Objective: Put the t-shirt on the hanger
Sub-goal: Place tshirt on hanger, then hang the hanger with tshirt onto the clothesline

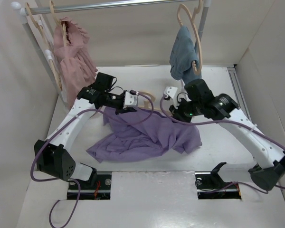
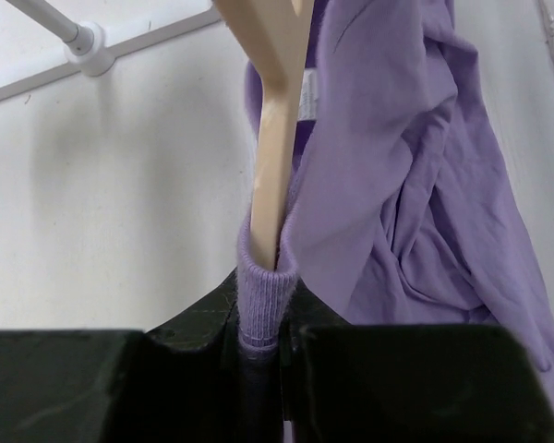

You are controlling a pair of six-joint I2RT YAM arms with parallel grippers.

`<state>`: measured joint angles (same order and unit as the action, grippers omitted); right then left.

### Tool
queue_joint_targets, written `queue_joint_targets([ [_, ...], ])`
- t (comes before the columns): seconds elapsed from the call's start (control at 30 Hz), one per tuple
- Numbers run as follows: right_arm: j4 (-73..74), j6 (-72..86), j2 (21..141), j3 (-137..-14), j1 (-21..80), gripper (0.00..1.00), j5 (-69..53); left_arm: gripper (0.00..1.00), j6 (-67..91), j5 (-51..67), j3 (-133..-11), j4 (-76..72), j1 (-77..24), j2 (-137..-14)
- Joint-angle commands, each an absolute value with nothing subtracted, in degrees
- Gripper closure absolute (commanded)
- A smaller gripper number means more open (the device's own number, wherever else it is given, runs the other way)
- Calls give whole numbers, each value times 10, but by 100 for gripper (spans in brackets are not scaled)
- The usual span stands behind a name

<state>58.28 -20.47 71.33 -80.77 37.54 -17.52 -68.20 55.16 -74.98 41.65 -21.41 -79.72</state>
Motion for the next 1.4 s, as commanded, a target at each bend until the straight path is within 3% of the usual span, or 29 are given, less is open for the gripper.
queue_joint_targets([
  [0.0,425,-180,766,-860,409,96,-222,100,-689,599,-776,433,-239,-790],
  [0.13,406,-185,772,-880,410,91,-222,100,-700,593,-781,445,-239,-790],
  [0.23,376,-178,779,-880,415,100,-235,100,-706,593,-781,445,-239,-790],
  [0.57,286,-147,838,-860,431,100,-269,100,-689,604,-781,432,-239,-790],
  [0.73,300,-142,800,-833,431,100,-219,99,-626,536,-768,381,-233,-783],
  [0.83,336,-123,766,-823,419,100,-197,67,-582,505,-763,332,-210,-772],
  [0.87,336,-114,759,-814,413,100,-192,50,-576,487,-763,323,-210,-772],
  [0.93,336,-100,738,-790,413,100,-183,33,-562,472,-757,304,-203,-766],
  [1.0,336,-94,730,-785,408,100,-178,0,-528,459,-751,266,-203,-760],
  [1.17,336,-77,725,-791,403,100,-148,0,-451,429,-721,191,-203,-744],
  [1.37,370,-42,705,-858,381,100,-70,0,-300,295,-697,35,-187,-705],
])
